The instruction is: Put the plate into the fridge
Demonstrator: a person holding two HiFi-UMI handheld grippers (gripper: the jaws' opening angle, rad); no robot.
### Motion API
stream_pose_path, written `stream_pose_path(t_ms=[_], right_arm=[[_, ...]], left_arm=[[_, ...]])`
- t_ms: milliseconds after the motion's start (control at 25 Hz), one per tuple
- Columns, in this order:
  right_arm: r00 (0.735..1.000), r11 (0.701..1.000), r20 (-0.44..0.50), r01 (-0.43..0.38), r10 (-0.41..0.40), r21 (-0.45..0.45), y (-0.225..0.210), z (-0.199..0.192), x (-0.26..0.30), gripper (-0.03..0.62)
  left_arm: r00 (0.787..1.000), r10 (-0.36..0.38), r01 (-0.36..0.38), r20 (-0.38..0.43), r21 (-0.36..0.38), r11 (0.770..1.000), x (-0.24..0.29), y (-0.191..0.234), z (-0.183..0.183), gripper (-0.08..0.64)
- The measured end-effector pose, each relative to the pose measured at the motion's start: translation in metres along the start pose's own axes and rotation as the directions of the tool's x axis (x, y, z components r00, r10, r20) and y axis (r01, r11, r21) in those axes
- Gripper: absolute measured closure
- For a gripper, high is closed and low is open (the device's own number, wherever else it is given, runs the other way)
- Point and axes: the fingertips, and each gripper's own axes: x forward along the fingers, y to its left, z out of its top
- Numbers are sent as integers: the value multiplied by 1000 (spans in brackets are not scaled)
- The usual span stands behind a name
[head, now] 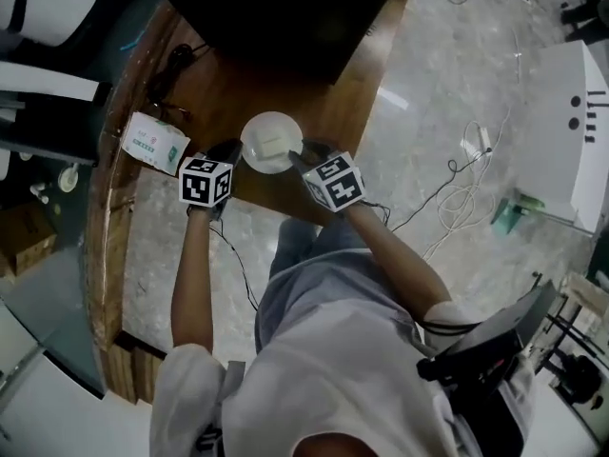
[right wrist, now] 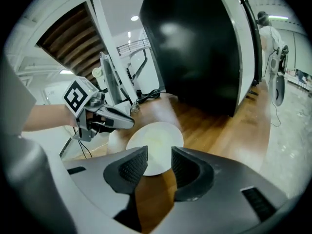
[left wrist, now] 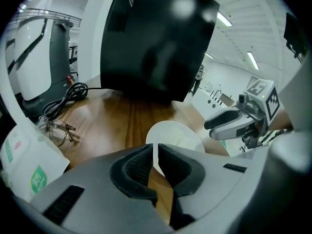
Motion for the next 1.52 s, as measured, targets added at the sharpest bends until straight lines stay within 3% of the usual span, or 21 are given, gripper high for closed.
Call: stream_pose_path(t_ms=[160,480,640,880,1240,1400,1520], right_arm=[[999,997,-29,36,-34,64,-23,-13,8,454],[998,976,-52,35,-25,214,-40,-26,11,454],[998,958,-62,22,-4,286,-41,-26,17,454],[997,929,-83,19,13,371,-46,-26,21,454],[996,892,-68,-19,56,452,-51,-24,19,454],[994,854,-36,-71,105,515,-63,-19,31,465],[988,810,-14,-120,156,575,-73,-20,45,506]], left_arm=[[997,-18,20,-71,32,999,24,6,5,538],[991,-42,46,-123,25,999,31,1,-2,538],[983,-19,36,-182,94,995,31,3,-11,538],[985,-72,73,-156,2,997,33,7,-11,538],[982,-118,111,-146,-52,992,37,2,-10,538],[983,-131,119,-128,-99,988,47,11,-10,540],[985,-126,112,-121,-111,987,56,21,-12,540]])
